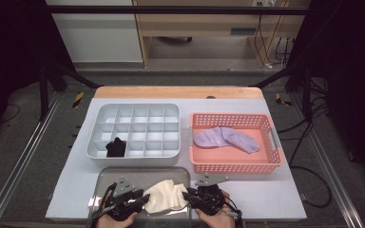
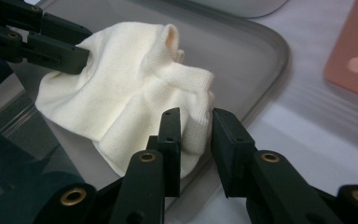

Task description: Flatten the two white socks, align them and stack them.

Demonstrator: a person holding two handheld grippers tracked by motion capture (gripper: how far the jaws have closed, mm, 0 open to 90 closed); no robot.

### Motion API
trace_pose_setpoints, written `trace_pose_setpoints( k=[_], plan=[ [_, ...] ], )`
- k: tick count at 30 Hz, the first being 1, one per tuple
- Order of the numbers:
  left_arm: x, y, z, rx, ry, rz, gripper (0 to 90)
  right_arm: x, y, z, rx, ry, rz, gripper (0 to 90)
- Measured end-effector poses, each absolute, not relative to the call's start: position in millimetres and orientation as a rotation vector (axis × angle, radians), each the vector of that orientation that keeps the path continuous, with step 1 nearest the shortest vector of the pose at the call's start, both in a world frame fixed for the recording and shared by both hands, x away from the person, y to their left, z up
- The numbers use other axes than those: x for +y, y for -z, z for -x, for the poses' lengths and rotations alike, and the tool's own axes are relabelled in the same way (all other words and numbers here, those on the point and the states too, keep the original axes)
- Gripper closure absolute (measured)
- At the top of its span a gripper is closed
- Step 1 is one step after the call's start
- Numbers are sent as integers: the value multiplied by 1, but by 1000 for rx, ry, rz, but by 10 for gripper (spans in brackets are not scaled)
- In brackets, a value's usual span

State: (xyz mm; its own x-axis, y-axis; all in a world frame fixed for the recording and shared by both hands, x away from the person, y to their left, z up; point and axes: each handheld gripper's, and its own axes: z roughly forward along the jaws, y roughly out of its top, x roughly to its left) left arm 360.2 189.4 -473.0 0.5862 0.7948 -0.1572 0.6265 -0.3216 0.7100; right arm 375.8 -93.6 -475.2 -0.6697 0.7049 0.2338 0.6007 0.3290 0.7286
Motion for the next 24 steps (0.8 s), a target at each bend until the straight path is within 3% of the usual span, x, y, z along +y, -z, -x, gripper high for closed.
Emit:
trace_pose_setpoints(
  k=[3, 11, 20, 24],
  plan=[
    [189, 474, -360, 1125, -265, -2054, 698, -90, 476, -375, 2464, -1264, -1198, 740],
    [191, 472, -360, 1130, -255, -2041, 835, -86, 477, -372, 2472, -1230, -1194, 855],
    [195, 469, -362, 1114, -333, -2071, 837, -89, 469, -380, 2422, -1187, -1183, 875],
    [194, 470, -362, 1109, -349, -2083, 812, -87, 471, -381, 2440, -1180, -1174, 841]
  ],
)
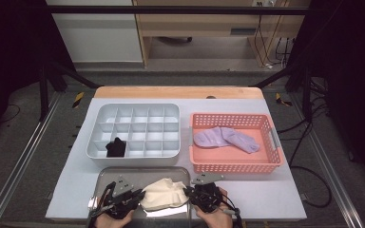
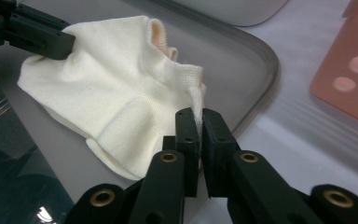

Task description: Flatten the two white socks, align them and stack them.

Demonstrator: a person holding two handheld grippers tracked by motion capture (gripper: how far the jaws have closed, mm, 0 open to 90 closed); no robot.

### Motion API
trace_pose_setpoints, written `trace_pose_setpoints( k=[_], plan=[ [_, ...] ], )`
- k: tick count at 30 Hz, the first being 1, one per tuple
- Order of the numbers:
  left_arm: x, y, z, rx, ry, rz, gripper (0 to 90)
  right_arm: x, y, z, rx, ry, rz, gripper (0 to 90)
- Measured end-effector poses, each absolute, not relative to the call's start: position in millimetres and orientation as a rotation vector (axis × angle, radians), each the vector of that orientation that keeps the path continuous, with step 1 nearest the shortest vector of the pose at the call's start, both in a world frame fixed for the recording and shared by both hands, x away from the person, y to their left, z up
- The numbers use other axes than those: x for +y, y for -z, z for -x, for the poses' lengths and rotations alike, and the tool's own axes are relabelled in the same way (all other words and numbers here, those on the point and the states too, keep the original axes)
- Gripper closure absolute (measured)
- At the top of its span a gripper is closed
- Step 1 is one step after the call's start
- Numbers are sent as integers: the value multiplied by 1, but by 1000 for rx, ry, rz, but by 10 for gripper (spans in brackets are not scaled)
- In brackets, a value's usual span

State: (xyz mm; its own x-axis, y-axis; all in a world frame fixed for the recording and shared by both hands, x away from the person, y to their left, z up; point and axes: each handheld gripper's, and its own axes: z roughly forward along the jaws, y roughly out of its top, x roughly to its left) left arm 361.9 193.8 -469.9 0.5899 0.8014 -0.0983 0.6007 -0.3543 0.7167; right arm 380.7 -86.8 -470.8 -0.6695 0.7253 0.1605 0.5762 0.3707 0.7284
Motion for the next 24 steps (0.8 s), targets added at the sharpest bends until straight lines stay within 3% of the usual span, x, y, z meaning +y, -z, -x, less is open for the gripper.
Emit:
trace_pose_setpoints(
  k=[2, 4, 10, 17, 20, 24],
  plan=[
    [196, 470, -362, 1114, -354, -2076, 718, -90, 469, -382, 2423, -1218, -1178, 746],
    [198, 469, -362, 1126, -343, -2049, 651, -91, 468, -382, 2411, -1232, -1185, 742],
    [206, 451, -362, 1070, -357, -1935, 594, -100, 461, -381, 2366, -1296, -1187, 715],
    [190, 431, -361, 959, -338, -1905, 738, -106, 457, -382, 2341, -1318, -1189, 731],
    [171, 436, -365, 930, -293, -1965, 823, -107, 456, -382, 2339, -1320, -1195, 734],
    [149, 453, -375, 927, -288, -2044, 863, -108, 457, -381, 2345, -1317, -1187, 738]
  ],
)
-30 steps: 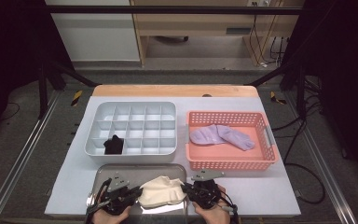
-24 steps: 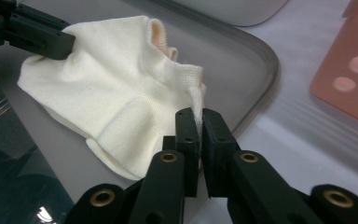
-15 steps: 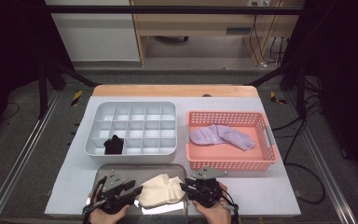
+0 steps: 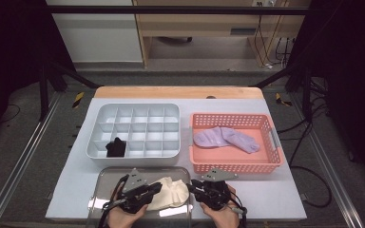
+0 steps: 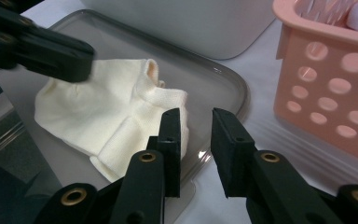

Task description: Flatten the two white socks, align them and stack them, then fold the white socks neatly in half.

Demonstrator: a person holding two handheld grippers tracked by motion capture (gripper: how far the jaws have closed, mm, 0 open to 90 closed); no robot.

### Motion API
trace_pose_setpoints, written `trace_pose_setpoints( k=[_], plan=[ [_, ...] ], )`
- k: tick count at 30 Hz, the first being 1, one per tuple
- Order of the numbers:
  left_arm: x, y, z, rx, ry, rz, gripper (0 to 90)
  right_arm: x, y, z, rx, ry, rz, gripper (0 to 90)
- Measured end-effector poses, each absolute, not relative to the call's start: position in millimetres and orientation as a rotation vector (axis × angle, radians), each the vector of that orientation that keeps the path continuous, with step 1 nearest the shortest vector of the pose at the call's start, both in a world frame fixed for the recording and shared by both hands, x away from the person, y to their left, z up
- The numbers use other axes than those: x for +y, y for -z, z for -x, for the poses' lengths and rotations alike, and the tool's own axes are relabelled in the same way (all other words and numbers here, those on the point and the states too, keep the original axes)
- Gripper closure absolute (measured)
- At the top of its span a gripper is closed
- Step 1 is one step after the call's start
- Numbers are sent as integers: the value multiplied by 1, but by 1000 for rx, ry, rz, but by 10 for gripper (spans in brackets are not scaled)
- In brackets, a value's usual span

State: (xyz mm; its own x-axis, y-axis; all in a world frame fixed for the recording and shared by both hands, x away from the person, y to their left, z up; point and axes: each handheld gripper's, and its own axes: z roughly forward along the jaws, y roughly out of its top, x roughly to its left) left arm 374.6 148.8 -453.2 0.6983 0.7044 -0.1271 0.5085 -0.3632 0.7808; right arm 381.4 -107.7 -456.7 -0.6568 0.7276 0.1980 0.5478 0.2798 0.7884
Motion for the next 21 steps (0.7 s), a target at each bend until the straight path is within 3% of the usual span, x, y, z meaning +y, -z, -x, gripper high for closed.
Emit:
trace_pose_setpoints(
  k=[5, 21],
  plan=[
    [147, 472, -378, 964, -230, -2141, 892, -108, 461, -381, 2360, -1305, -1196, 731],
    [150, 474, -373, 939, -225, -2133, 887, -90, 475, -380, 2440, -1297, -1196, 700]
  ],
)
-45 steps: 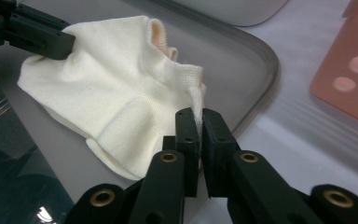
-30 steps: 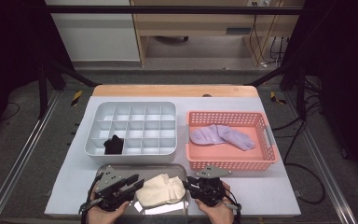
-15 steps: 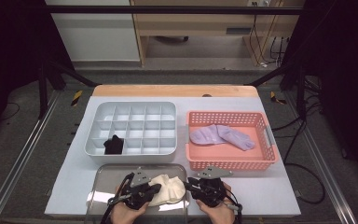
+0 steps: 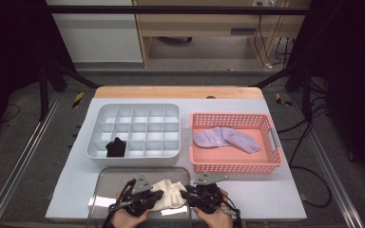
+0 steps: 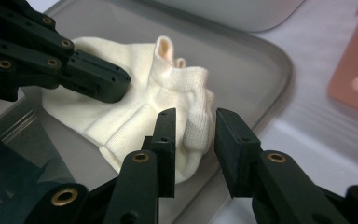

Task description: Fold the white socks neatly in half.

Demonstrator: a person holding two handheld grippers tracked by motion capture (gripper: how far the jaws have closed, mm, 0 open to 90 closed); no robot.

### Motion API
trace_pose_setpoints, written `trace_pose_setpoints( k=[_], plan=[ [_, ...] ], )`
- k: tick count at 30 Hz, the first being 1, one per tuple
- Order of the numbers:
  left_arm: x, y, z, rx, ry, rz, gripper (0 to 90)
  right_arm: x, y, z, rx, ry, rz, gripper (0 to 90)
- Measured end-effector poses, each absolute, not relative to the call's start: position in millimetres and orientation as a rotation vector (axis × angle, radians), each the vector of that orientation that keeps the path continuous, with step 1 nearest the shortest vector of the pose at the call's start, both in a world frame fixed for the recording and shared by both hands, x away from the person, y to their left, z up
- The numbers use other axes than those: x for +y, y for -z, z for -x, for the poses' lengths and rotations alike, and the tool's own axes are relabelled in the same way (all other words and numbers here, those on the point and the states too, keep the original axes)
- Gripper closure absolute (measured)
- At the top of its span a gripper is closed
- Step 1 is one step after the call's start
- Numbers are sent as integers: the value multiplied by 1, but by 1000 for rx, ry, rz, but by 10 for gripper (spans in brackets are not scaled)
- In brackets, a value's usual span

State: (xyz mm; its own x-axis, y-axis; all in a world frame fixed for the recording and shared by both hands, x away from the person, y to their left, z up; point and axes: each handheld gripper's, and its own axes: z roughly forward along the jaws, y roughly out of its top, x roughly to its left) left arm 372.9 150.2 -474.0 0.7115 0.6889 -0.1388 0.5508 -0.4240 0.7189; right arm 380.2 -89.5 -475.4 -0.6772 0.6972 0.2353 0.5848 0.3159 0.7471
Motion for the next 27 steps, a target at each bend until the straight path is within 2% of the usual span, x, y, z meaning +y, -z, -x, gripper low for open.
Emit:
trace_pose_setpoints(
  k=[3, 8, 11, 27],
  plan=[
    [150, 474, -372, 943, -228, -2129, 890, -86, 478, -379, 2451, -1280, -1196, 726],
    [150, 474, -373, 951, -228, -2130, 892, -83, 478, -376, 2468, -1248, -1207, 835],
    [150, 474, -373, 954, -227, -2129, 891, -87, 476, -377, 2453, -1263, -1225, 855],
    [132, 473, -377, 939, -218, -2139, 882, -92, 447, -377, 2463, -1377, -1114, 862]
  ],
)
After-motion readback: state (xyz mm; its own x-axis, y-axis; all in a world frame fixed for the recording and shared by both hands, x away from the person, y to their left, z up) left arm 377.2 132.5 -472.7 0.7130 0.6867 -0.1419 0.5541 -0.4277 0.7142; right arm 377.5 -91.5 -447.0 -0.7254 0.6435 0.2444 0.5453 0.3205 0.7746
